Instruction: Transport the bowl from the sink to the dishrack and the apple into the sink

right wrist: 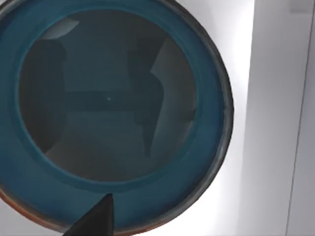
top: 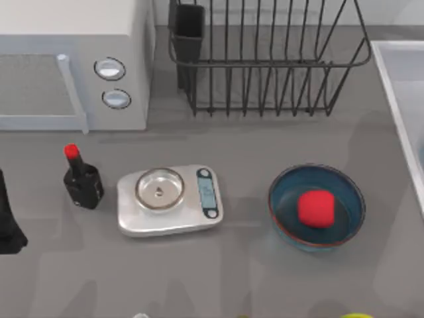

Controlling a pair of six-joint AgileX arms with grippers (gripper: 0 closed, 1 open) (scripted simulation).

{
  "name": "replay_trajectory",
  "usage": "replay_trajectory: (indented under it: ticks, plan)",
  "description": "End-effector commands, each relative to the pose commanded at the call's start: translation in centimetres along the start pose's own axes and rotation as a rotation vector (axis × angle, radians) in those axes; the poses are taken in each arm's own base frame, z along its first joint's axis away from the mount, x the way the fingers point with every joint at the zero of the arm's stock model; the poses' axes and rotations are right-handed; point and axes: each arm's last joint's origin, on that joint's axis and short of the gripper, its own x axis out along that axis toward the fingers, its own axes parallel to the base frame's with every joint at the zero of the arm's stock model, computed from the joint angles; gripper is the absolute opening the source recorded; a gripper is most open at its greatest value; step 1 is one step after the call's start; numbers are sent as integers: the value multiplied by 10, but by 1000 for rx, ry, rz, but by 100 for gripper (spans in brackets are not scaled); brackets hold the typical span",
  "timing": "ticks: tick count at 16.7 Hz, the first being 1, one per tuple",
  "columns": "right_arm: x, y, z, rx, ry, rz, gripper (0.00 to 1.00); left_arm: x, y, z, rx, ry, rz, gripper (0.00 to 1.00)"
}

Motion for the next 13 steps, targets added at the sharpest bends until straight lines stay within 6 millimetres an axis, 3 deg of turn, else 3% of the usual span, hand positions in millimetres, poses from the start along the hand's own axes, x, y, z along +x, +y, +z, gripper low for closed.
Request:
replay_trajectory:
  ticks: [8, 10, 13]
  plan:
    - [11, 0, 2, -4, 18, 7, 100, 0, 0, 0, 0, 0, 0, 100]
    - [26, -2, 2, 1, 20, 7, 100, 0, 0, 0, 0, 0, 0, 100]
    - [65, -3, 4, 0, 11, 4, 100, 0, 0, 0, 0, 0, 0, 100]
